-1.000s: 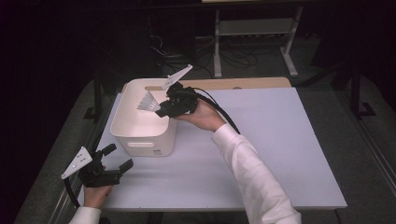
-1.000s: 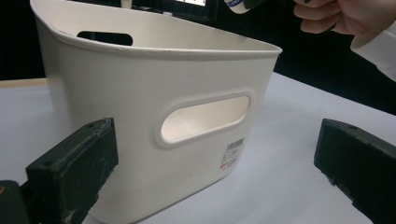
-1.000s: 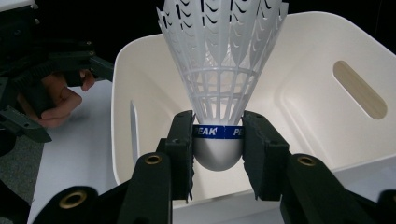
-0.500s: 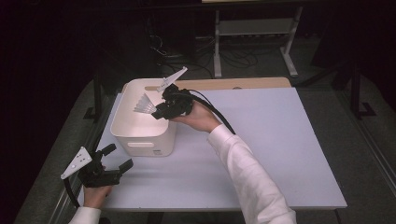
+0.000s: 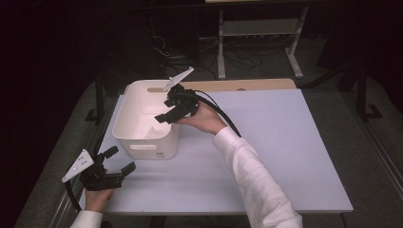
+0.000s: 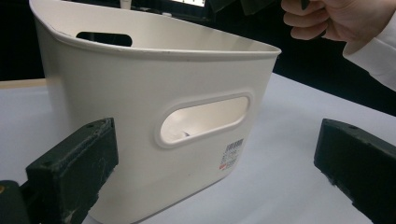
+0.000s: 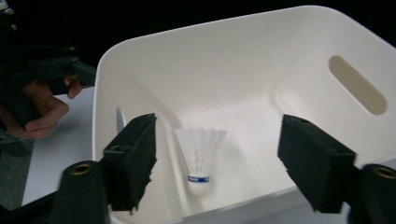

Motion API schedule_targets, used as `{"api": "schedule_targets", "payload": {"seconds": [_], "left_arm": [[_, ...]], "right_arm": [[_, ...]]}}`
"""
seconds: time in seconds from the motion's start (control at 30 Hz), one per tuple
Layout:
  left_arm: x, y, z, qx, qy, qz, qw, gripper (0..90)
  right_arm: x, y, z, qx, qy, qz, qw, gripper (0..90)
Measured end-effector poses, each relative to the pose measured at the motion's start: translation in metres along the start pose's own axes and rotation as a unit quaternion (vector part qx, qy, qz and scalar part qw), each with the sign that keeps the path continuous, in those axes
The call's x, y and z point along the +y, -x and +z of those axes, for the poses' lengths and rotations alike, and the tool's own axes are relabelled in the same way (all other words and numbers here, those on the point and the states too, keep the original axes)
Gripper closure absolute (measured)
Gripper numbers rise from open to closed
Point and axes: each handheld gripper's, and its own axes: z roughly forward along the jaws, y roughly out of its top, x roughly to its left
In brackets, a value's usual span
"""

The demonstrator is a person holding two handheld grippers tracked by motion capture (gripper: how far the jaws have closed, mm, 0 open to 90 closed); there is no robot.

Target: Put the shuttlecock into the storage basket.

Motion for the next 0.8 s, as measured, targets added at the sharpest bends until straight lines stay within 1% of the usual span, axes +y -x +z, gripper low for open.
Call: {"api": "schedule_targets", "payload": {"seconds": [0.07,0.1,0.17,0.23,0.33,0.4,0.43,0.47,0.5,0.63,0.67,0.77,0.8], "left_arm": [[0.0,0.0,0.0,0.001,0.001,-0.002,1.0,0.0],[0.0,0.0,0.0,0.0,0.001,-0.002,1.0,0.0],[0.0,0.0,0.001,-0.001,0.001,0.001,1.0,0.0],[0.0,0.0,0.001,-0.001,0.002,-0.002,1.0,0.0],[0.0,0.0,0.001,0.0,0.001,-0.002,1.0,0.0],[-0.001,0.0,0.001,0.0,0.001,-0.002,1.0,0.0],[-0.001,0.0,0.001,0.0,0.0,-0.001,1.0,0.0],[-0.001,0.001,0.001,-0.001,0.006,-0.008,0.9999,0.0],[-0.001,0.001,0.001,0.0,0.003,-0.003,1.0,0.0],[-0.001,0.0,0.001,0.0,0.001,-0.002,1.0,0.0],[0.0,0.0,0.001,0.0,0.002,-0.002,1.0,0.0],[-0.001,0.001,0.001,-0.001,0.003,-0.003,1.0,0.0],[-0.001,0.0,0.001,-0.001,0.0,-0.001,1.0,0.0]], "right_arm": [[-0.001,0.001,-0.003,-0.005,0.007,0.007,0.9999,21.2],[-0.002,0.003,-0.005,-0.009,0.007,0.004,0.9999,18.9],[-0.003,0.004,-0.008,-0.008,0.012,0.011,0.9998,14.1],[-0.005,0.005,-0.011,-0.01,0.016,0.016,0.9997,13.2],[-0.007,0.007,-0.016,-0.023,0.021,0.015,0.9994,11.3],[-0.009,0.008,-0.018,-0.022,0.024,0.019,0.9993,6.2],[-0.01,0.008,-0.02,-0.028,0.026,0.018,0.9991,4.6],[-0.012,0.008,-0.021,-0.031,0.027,0.024,0.9989,2.3],[-0.013,0.009,-0.022,-0.034,0.027,0.023,0.9988,0.8],[-0.019,0.011,-0.028,-0.042,0.035,0.027,0.9982,0.0],[-0.021,0.012,-0.03,-0.046,0.036,0.022,0.998,0.0],[-0.026,0.013,-0.035,-0.048,0.046,0.03,0.9974,0.0],[-0.027,0.013,-0.037,-0.049,0.047,0.03,0.9972,0.0]]}}
